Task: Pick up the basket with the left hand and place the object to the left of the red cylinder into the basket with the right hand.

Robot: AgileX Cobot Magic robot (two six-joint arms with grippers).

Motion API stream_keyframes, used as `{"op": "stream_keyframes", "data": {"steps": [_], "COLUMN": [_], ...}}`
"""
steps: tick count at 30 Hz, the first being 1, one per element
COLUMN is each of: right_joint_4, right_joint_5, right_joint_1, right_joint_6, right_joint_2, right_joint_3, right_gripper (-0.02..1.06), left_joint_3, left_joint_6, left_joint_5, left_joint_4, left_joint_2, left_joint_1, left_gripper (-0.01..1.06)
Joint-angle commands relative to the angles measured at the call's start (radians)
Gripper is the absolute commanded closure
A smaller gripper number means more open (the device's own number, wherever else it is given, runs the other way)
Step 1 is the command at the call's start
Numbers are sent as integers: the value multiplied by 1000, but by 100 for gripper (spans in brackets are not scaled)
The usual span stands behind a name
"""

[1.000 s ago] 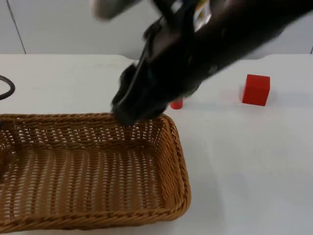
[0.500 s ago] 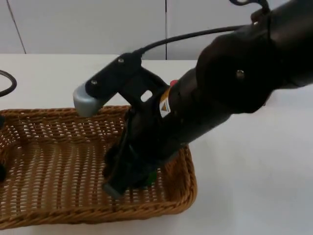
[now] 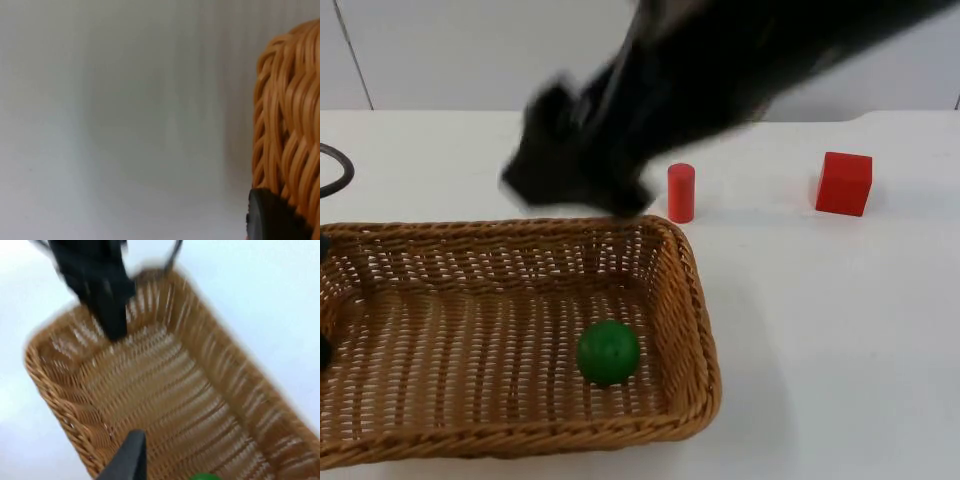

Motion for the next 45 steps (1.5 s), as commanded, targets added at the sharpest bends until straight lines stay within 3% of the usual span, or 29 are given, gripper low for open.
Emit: {"op": "stream_keyframes", "data": {"steps": [1,6,11,12,18,22,29,32,33,36,37,38,39,45], "right_joint_4": [-15,-21,-48,-50,-106,-224,-279,-336,-336,-390,-390,-408,-420,-439], "right_joint_5": [51,69,49,50,57,101,238,293,293,317,317,324,331,331], "right_joint_1": [4,4,4,4,4,4,4,4,4,4,4,4,4,4], "right_joint_6": [-3,-3,38,38,107,218,265,305,305,357,357,371,373,373], "right_joint_2": [-86,-264,-475,-517,-672,-814,-901,-932,-932,-942,-942,-942,-942,-942], "right_joint_3": [-3,26,147,172,284,361,369,369,369,369,369,369,369,369], "right_gripper": [-1,-1,-1,-1,-1,-1,-1,-1,-1,-1,-1,-1,-1,-1], "left_joint_3": [4,4,4,4,-3,-60,-106,-106,-106,-106,-106,-106,-106,-106], "left_joint_6": [5,1,-11,-8,18,20,-14,-15,-15,-15,-15,-15,-7,-31], "left_joint_5": [23,-2,-62,-107,-191,-232,-266,-281,-281,-279,-279,-275,-275,-267], "left_joint_4": [-48,-70,-146,-198,-299,-357,-361,-363,-363,-359,-359,-353,-342,-224], "left_joint_2": [-11,-11,45,75,146,229,267,267,267,267,267,267,264,204], "left_joint_1": [2,-54,-226,-273,-378,-475,-521,-521,-521,-518,-518,-518,-518,-456], "left_gripper": [105,105,105,105,105,105,104,79,79,33,33,20,0,0]}}
